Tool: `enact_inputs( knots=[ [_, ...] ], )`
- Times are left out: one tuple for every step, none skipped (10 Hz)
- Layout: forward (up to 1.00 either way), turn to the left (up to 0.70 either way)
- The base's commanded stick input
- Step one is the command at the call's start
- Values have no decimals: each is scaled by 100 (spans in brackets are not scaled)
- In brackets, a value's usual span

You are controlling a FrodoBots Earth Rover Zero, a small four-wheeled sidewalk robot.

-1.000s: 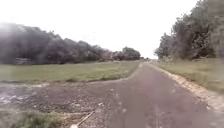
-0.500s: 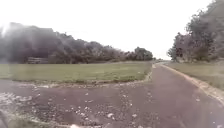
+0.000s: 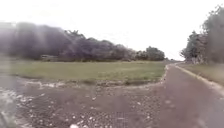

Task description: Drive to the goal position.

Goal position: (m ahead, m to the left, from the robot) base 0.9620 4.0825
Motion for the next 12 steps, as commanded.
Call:
enact_inputs(
  knots=[
    [70,35],
    [70,35],
    [70,35],
    [70,35],
    [70,35],
    [70,35],
    [70,35],
    [70,35],
    [70,35],
    [70,35],
    [70,35],
    [70,35]
  ],
)
